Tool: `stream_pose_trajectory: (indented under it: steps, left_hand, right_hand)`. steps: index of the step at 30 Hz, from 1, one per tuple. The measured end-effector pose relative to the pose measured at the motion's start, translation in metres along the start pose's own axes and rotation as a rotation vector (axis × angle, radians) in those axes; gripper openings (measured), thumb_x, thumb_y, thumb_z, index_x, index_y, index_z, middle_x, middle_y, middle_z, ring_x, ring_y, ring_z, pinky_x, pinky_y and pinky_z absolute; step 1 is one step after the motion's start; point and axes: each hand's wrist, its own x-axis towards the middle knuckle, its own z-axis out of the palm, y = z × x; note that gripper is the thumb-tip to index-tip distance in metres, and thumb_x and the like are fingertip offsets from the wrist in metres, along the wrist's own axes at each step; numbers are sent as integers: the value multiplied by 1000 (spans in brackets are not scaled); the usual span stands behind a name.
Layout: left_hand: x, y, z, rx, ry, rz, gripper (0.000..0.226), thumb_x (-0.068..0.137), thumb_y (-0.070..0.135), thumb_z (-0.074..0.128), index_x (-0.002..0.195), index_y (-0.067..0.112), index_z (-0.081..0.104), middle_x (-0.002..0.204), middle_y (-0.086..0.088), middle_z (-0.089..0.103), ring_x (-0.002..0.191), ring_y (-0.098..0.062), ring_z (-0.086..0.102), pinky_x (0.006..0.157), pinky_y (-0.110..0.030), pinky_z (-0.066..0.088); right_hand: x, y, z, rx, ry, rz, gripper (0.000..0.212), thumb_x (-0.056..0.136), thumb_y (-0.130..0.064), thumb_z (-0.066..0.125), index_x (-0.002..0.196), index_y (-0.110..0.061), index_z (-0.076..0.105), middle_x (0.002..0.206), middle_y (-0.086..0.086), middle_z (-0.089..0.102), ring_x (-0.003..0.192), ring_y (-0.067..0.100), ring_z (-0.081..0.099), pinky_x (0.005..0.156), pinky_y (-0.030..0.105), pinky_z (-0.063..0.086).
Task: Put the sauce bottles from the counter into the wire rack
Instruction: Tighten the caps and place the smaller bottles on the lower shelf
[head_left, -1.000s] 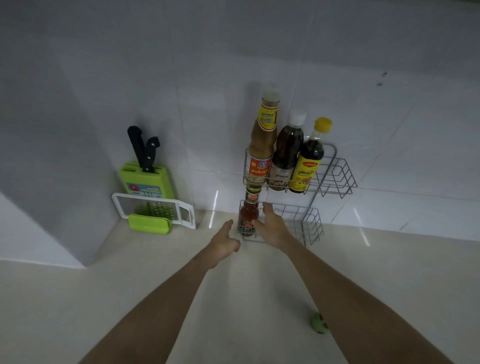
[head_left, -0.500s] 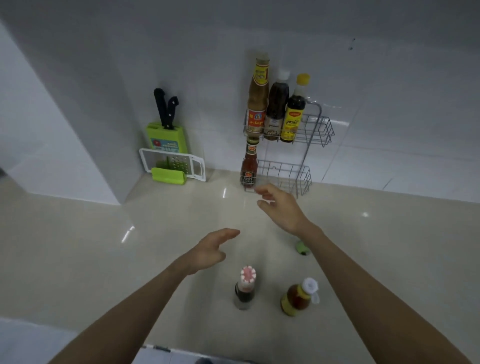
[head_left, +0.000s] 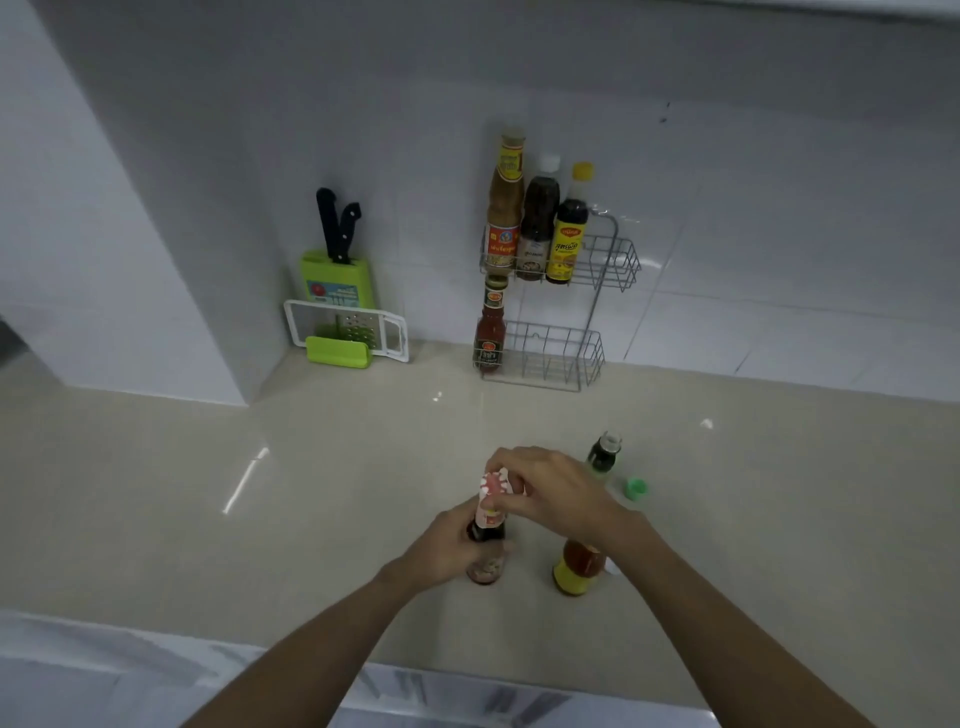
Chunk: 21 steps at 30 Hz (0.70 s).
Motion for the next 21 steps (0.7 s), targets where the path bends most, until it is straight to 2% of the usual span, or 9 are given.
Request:
stream_pose_trajectory:
  steps: [2,5,8,11,13,15,18,20,21]
  left_hand:
    - [1,14,-9,-40,19,45,36,71,33,78,104,33,61,98,11,67,93,-4,61,87,-24,50]
    - [2,53,-31,-176,43,63,18,75,23,75,89,19,65,85,1,67,83,-12,63,82,-30,51]
    - [1,101,-56,-344,-135,111,13,71,14,69,81,12,61,73,-7,60,71,-21,61,72,-31,51]
    - [-1,134,-73,-445,-349,112,16,62,13,62,77,10,57,67,-9,58,60,-23,58,64,-29,50]
    - [-3,144,-79,-500,-445,114,15,60,12,58,75,10,56,63,-7,57,55,-22,56,61,-28,49]
    - [-5,146,-81,-552,-501,101,14,60,11,56,74,9,55,60,-7,54,52,-21,54,59,-28,47]
    - [-4,142,-76,-545,-411,111,16,57,11,57,72,8,53,57,-7,52,49,-21,51,57,-28,46]
    - [-3,139,-76,-536,-367,124,17,55,11,58,70,7,52,55,-8,51,48,-22,50,56,-27,45]
    - [-3,138,-76,-560,-403,111,18,54,11,57,70,7,52,55,-8,50,46,-21,49,55,-27,43]
  right_hand:
    - [9,0,-17,39,32,-15,28,88,-47,59,110,-30,56,95,-5,60,82,11,54,71,31,46]
    - [28,-5,-68,170,25,-49,27,92,-33,60,118,-26,62,106,-6,60,86,2,54,72,18,46]
    - [44,-16,-129,325,-80,-53,30,95,-22,57,124,-28,61,118,-5,60,99,6,60,77,21,55]
    - [55,-26,-171,336,-212,-99,32,95,-17,57,126,-25,61,121,-2,63,101,12,62,79,25,53]
    - [60,-32,-185,307,-253,-123,32,94,-18,59,125,-24,61,120,3,64,101,17,62,78,26,52]
    - [62,-36,-187,255,-249,-135,30,93,-23,61,123,-25,60,114,2,67,100,15,63,83,31,52]
    - [60,-42,-179,132,-227,-128,23,96,-34,53,119,-30,52,104,-3,70,92,6,66,83,32,53]
    - [57,-49,-170,58,-184,-144,20,99,-38,46,116,-29,48,96,-2,70,82,5,65,76,29,53]
    - [56,-53,-165,11,-143,-147,21,99,-43,42,113,-28,47,89,-3,69,76,7,64,71,30,52]
